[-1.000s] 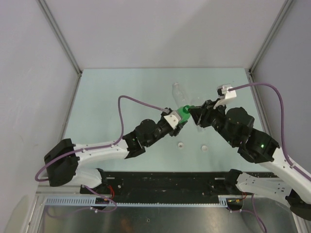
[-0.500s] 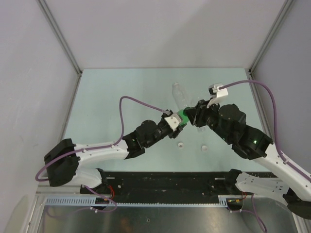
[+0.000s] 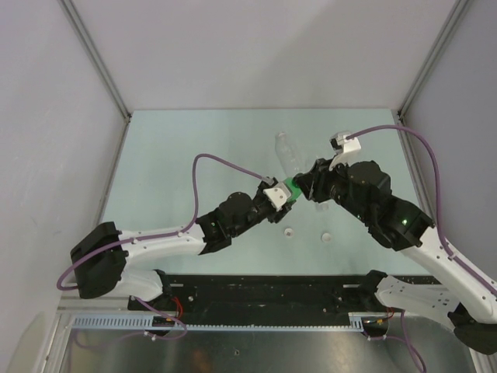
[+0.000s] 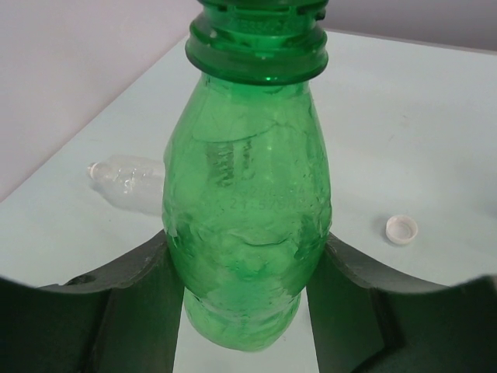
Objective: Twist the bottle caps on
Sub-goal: Screw the bottle cap onto the plastic bottle.
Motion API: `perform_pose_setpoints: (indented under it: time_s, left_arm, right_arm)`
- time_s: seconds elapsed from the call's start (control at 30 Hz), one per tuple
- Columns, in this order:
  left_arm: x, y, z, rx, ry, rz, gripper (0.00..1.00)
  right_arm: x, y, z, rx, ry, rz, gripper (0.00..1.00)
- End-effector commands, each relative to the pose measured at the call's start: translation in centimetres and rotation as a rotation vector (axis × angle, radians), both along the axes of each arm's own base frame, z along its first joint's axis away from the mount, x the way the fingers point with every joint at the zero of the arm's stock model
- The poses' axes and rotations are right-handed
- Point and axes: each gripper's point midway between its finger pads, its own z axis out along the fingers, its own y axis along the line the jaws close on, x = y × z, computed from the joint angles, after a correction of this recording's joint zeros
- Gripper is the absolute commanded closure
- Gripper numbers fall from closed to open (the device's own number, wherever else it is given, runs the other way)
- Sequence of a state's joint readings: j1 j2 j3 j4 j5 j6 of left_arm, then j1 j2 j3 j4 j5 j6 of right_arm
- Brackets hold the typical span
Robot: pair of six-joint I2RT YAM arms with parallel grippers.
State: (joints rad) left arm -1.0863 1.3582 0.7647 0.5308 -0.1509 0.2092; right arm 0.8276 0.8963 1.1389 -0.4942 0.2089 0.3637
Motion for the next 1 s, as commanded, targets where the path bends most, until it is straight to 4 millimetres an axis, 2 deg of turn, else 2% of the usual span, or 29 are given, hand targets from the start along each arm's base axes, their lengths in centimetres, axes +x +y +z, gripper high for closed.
perform_pose_setpoints:
  time_s: [0.0, 0.17, 0.5, 0.73, 0.83, 0.97]
  left_arm:
    - [-0.5, 0.1, 6.2, -0.134, -0.124, -0.026, 1.00]
    - [-0.6, 0.0, 7.8, -0.158, -0.145, -0.041, 1.00]
    - [-1.3, 0.1, 9.8, -0.219, -0.138, -0.068, 1.00]
    - [0.1, 0.2, 11.3, -0.210, -0.189, -0.004, 1.00]
    - [0.6, -0.3, 11.1, -0.183, -0.212, 0.009, 1.00]
    - [1.2, -1.2, 10.9, -0.157, -0.232, 0.007, 1.00]
  right_arm:
    - [-1.2, 0.6, -3.1, -0.091, 0.094, 0.099, 1.00]
    - [-2.0, 0.8, -4.8, -0.145, 0.145, 0.155, 1.00]
    - [-2.1, 0.9, -5.1, -0.135, 0.151, 0.135, 1.00]
    - [0.1, -0.9, -6.5, -0.098, 0.223, -0.093, 1.00]
    - [1.1, -1.5, -7.2, -0.067, 0.239, -0.202, 1.00]
    - [2.0, -1.3, -8.1, -0.029, 0.269, -0.269, 1.00]
